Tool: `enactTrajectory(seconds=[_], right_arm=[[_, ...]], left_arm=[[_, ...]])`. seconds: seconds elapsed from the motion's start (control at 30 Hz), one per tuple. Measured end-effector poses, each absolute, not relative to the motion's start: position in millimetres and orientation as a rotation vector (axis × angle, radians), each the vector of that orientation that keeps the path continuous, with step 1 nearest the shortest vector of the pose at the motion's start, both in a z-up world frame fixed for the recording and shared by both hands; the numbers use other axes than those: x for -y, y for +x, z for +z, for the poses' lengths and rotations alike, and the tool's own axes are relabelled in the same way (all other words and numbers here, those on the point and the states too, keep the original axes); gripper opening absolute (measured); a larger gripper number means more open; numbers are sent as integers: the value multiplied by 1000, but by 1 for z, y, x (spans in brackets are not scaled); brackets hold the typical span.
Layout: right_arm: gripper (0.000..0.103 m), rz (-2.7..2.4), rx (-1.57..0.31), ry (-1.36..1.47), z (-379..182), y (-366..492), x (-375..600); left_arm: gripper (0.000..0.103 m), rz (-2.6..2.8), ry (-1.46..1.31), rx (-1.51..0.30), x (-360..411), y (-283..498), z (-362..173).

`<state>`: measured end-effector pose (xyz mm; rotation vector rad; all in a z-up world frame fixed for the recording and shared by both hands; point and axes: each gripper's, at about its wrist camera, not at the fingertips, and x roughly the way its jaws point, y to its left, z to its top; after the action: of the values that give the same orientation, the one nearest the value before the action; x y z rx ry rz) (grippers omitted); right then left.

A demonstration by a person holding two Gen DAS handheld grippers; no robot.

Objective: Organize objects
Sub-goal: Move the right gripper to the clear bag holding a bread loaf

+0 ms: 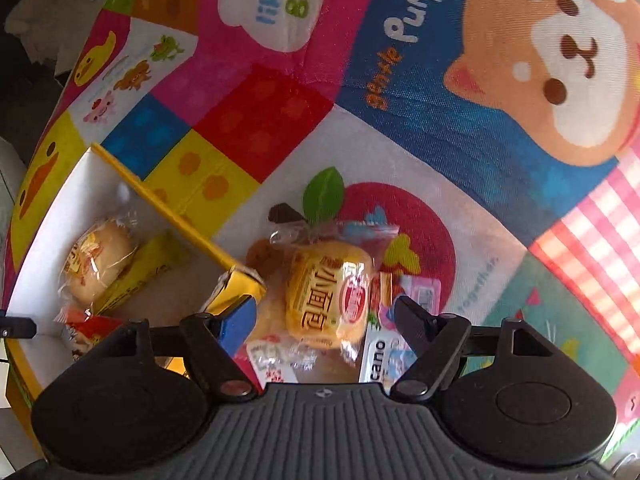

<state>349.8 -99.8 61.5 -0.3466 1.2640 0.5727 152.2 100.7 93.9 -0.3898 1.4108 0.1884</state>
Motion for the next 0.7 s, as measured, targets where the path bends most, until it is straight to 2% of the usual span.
enactTrajectory(seconds=[0.07, 0.1, 0.17, 0.2, 0.23, 0.47, 0.7], right_arm=[[77, 530, -1302, -299, 53, 361, 102], [73, 508, -1318, -264, 51, 365, 105], [64, 487, -1317, -255, 52, 365, 108], [49, 502, -1324, -249, 55, 363, 109], [43, 511, -1333, -245, 59, 360, 109], [41, 490, -1263, -106, 119, 326, 139], [40, 394, -1244, -9, 174, 258, 171]], left_arm=[[9, 196, -393, -1411, -99, 151, 94], [9, 199, -391, -1412, -99, 151, 94], [9, 201, -377, -1413, -96, 151, 95], [9, 198, -368, -1415, -94, 152, 95], [9, 194, -359, -1419, -93, 152, 96], [9, 149, -301, -1428, -90, 159, 99], [9, 74, -274, -1430, -93, 161, 98]])
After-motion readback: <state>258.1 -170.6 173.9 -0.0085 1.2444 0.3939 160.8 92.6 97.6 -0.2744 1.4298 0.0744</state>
